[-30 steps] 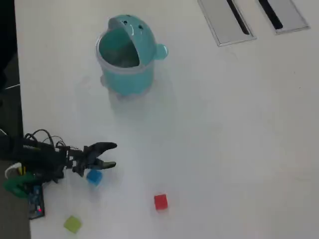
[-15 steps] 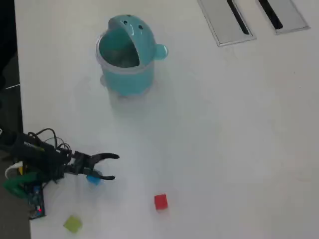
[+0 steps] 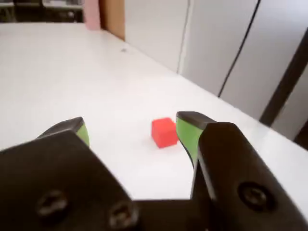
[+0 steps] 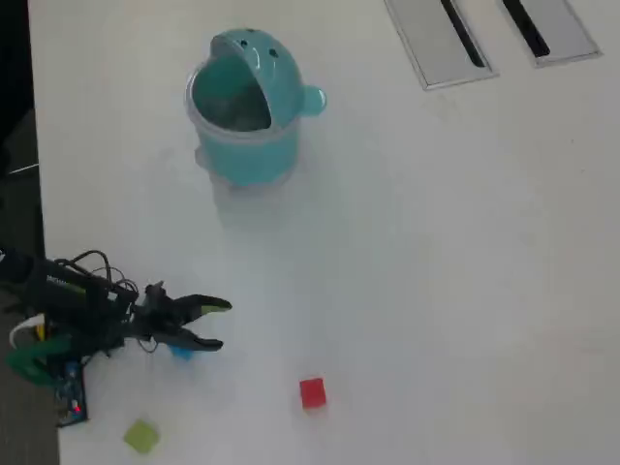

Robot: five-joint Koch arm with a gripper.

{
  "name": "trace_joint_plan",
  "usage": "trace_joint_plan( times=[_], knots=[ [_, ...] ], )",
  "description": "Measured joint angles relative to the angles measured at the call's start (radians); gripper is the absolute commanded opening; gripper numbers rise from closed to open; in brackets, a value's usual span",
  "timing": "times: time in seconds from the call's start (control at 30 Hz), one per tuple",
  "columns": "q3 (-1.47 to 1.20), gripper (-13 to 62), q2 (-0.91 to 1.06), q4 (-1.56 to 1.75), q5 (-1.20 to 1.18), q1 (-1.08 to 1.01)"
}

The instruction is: Grasp RGB lego blocks and put them in the bin one by one.

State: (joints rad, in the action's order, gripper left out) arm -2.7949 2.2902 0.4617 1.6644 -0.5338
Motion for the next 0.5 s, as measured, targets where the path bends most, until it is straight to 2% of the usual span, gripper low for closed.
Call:
trace_joint_plan(
  times=[0.5],
  knots=[
    [-0.063,35.2,0.0,0.025,-0.011,-0.089]
  ],
)
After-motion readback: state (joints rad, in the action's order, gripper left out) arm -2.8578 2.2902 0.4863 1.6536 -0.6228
